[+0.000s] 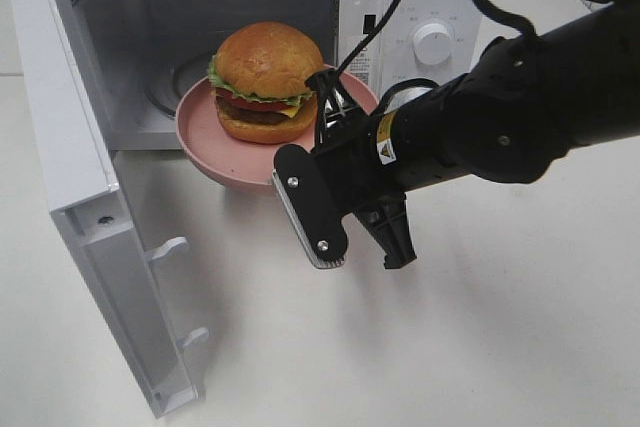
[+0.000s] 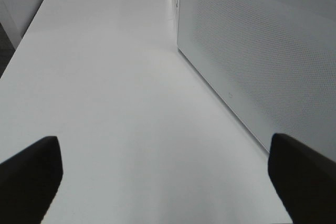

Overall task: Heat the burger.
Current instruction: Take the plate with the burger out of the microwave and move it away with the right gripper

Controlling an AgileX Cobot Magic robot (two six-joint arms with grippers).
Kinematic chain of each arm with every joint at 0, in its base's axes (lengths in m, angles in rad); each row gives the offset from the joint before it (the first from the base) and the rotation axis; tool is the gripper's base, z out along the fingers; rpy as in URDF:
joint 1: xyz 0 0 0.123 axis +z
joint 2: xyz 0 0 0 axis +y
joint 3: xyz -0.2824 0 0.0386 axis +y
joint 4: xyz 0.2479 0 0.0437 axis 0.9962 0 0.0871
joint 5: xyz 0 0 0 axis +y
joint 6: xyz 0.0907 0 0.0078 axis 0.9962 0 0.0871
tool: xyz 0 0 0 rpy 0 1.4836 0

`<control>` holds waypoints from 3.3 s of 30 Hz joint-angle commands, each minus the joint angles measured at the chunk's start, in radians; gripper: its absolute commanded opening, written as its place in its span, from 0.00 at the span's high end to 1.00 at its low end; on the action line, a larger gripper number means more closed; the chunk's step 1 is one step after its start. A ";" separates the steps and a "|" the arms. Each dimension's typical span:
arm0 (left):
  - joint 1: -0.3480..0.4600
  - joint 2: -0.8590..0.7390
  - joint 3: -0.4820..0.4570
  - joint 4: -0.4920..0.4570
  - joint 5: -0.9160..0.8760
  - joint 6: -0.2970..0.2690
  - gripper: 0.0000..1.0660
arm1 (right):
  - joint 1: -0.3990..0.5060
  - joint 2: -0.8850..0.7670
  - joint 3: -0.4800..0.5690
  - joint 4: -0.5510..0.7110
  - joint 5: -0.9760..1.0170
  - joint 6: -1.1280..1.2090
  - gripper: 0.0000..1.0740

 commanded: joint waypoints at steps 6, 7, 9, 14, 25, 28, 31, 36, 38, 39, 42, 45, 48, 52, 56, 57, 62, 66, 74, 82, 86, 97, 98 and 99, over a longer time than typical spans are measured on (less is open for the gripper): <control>0.001 -0.017 0.001 -0.003 -0.014 -0.003 0.06 | 0.001 -0.154 0.117 -0.020 -0.065 -0.011 1.00; 0.001 -0.017 0.001 -0.003 -0.014 -0.003 0.06 | 0.001 -0.154 0.117 -0.020 -0.065 -0.011 1.00; 0.001 -0.017 0.001 -0.003 -0.014 -0.003 0.06 | 0.001 -0.201 0.155 -0.020 -0.054 -0.003 1.00; 0.001 -0.017 0.001 -0.003 -0.014 -0.003 0.06 | 0.001 -0.288 0.215 -0.020 -0.022 0.000 1.00; 0.001 -0.017 0.001 -0.003 -0.014 -0.003 0.06 | 0.001 -0.476 0.324 -0.025 0.085 0.000 1.00; 0.001 -0.017 0.001 -0.003 -0.014 -0.003 0.06 | 0.001 -0.557 0.351 -0.025 0.138 0.000 1.00; 0.001 -0.017 0.001 -0.003 -0.014 -0.003 0.06 | 0.001 -0.617 0.375 -0.025 0.183 0.003 1.00; 0.001 -0.017 0.001 -0.003 -0.014 -0.003 0.06 | 0.001 -0.720 0.409 -0.025 0.258 0.031 1.00; 0.001 -0.017 0.001 -0.003 -0.014 -0.003 0.06 | 0.001 -0.760 0.417 -0.027 0.290 0.047 1.00; 0.001 -0.017 0.001 -0.003 -0.014 -0.003 0.06 | 0.001 -0.782 0.418 -0.027 0.311 0.056 1.00; 0.001 -0.017 0.001 -0.003 -0.014 -0.003 0.06 | 0.001 -0.864 0.424 -0.052 0.386 0.105 1.00; 0.001 -0.017 0.001 -0.003 -0.014 -0.003 0.06 | 0.001 -0.884 0.424 -0.059 0.409 0.123 1.00; 0.001 -0.017 0.001 -0.003 -0.014 -0.003 0.06 | 0.001 -0.951 0.424 -0.109 0.485 0.214 1.00; 0.001 -0.017 0.001 -0.003 -0.014 -0.003 0.06 | 0.001 -0.996 0.424 -0.182 0.554 0.329 1.00; 0.001 -0.017 0.001 -0.003 -0.014 -0.003 0.06 | 0.001 -0.996 0.424 -0.242 0.606 0.397 1.00; 0.001 -0.017 0.001 -0.003 -0.014 -0.003 0.06 | 0.001 -0.996 0.424 -0.268 0.616 0.427 1.00; 0.001 -0.017 0.001 -0.003 -0.014 -0.003 0.06 | 0.001 -0.996 0.424 -0.395 0.670 0.602 1.00; 0.001 -0.017 0.001 -0.003 -0.014 -0.003 0.06 | 0.001 -0.992 0.424 -0.475 0.715 0.770 1.00; 0.001 -0.017 0.001 -0.003 -0.014 -0.003 0.06 | 0.001 -0.974 0.424 -0.580 0.798 0.938 1.00; 0.001 -0.017 0.001 -0.003 -0.014 -0.003 0.06 | 0.001 -0.791 0.424 -0.677 0.914 1.323 1.00; 0.001 -0.017 0.001 -0.003 -0.014 -0.003 0.06 | 0.001 -0.692 0.424 -0.723 0.915 1.533 1.00; 0.001 -0.017 0.001 -0.003 -0.014 -0.003 0.06 | -0.002 -0.451 0.424 -0.793 0.934 1.948 1.00; 0.001 -0.017 0.001 -0.003 -0.014 -0.003 0.06 | -0.002 -0.431 0.424 -0.794 0.934 1.978 1.00; 0.001 -0.017 0.001 -0.003 -0.014 -0.003 0.06 | -0.002 -0.431 0.424 -0.794 0.934 1.978 1.00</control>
